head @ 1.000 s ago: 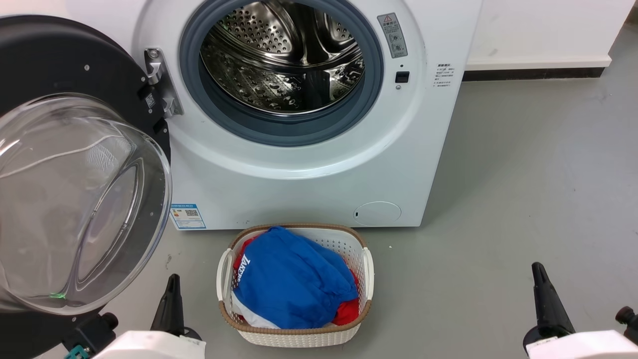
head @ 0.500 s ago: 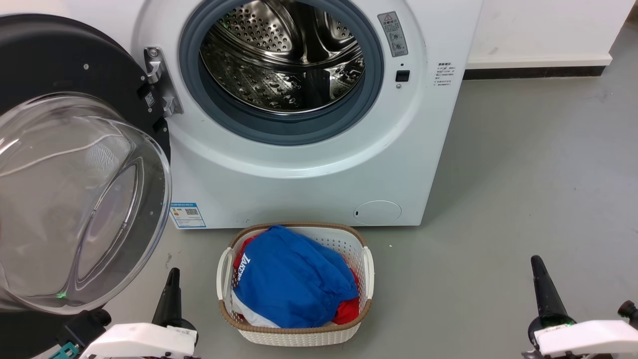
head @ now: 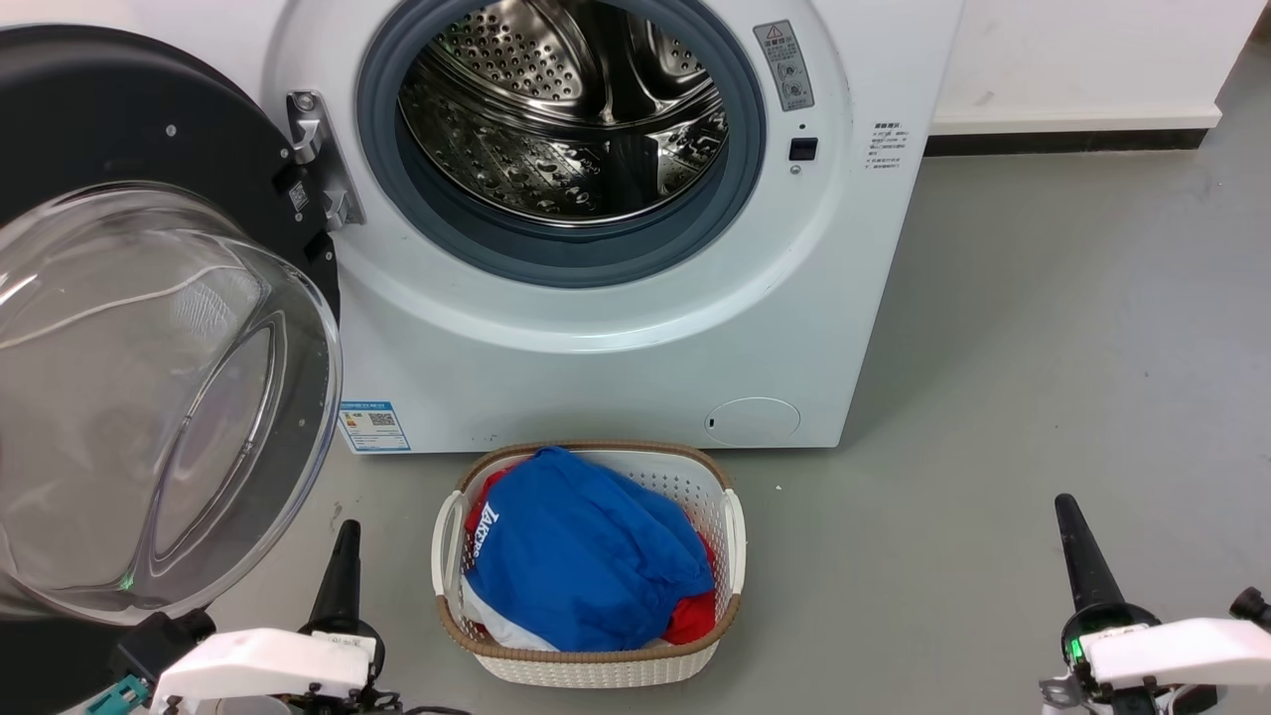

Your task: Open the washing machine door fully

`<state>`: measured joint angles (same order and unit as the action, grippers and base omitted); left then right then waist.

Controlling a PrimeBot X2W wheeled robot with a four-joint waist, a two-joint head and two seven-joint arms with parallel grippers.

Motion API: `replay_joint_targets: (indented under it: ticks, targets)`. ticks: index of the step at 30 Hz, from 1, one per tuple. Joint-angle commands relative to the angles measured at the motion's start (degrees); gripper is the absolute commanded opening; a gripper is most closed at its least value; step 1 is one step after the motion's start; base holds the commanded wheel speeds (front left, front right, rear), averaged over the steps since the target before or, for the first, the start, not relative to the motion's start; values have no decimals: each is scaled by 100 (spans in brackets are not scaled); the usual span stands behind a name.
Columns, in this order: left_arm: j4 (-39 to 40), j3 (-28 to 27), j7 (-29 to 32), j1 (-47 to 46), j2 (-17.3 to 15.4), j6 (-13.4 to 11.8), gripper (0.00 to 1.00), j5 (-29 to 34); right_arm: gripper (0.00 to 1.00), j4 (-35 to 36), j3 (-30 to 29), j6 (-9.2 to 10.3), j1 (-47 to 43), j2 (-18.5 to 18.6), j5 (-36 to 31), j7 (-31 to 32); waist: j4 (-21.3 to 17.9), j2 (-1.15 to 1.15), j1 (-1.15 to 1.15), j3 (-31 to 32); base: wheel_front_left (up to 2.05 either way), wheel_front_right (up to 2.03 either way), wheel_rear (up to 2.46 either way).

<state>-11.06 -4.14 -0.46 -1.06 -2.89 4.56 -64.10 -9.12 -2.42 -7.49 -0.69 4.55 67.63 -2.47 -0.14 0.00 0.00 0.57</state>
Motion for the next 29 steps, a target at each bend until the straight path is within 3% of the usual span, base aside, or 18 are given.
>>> replay_joint_targets:
  ticks: [1,29]
  targets:
    - [27,-28,33,-138,1,59,0,-126,0,24,-13,-1,151,38,128,26,0,0,0,-1,0,0,0]
    - [-163,-147,416,-372,3,199,0,-1640,0,-266,-114,0,476,16,1549,418,7,0,0,-38,0,0,0]
